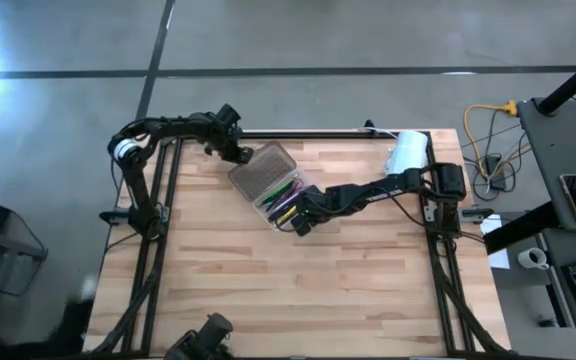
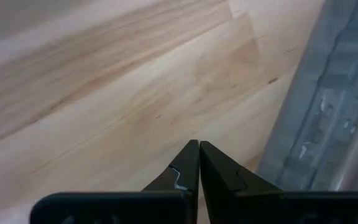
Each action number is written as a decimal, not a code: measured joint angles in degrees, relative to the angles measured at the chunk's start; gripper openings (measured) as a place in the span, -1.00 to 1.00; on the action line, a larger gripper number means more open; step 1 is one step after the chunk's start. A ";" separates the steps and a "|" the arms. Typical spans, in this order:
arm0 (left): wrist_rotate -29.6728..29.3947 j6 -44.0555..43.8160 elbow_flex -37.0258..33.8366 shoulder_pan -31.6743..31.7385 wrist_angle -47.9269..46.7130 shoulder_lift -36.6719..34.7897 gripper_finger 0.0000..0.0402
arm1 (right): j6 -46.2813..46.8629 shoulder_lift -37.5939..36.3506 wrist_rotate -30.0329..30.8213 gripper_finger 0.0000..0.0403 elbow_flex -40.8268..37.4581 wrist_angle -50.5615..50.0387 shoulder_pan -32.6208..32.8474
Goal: Pick & place school supplies into a supply box
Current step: Close the black supply box
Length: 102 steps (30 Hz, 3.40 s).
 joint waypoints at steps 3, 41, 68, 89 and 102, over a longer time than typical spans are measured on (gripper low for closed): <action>3.78 0.63 0.03 0.15 -0.08 0.05 -1.00 | 0.03 0.00 -0.35 -0.96 0.00 -0.02 -0.18; 20.04 -11.62 -0.27 -21.80 9.40 -10.85 -1.00 | -3.83 -3.71 4.37 -0.96 -0.09 -4.05 4.40; 16.97 -20.94 -0.01 -29.18 25.13 1.24 -1.00 | -11.38 -16.75 15.54 -0.96 -13.15 -0.95 13.08; 15.04 -21.38 -0.05 -30.26 26.85 -0.60 -1.00 | -27.12 -7.94 11.04 -0.96 -8.57 8.99 4.77; 15.24 -21.56 -0.14 -31.10 27.02 -1.61 -1.00 | -31.70 -4.27 7.66 -0.96 -4.85 8.42 0.71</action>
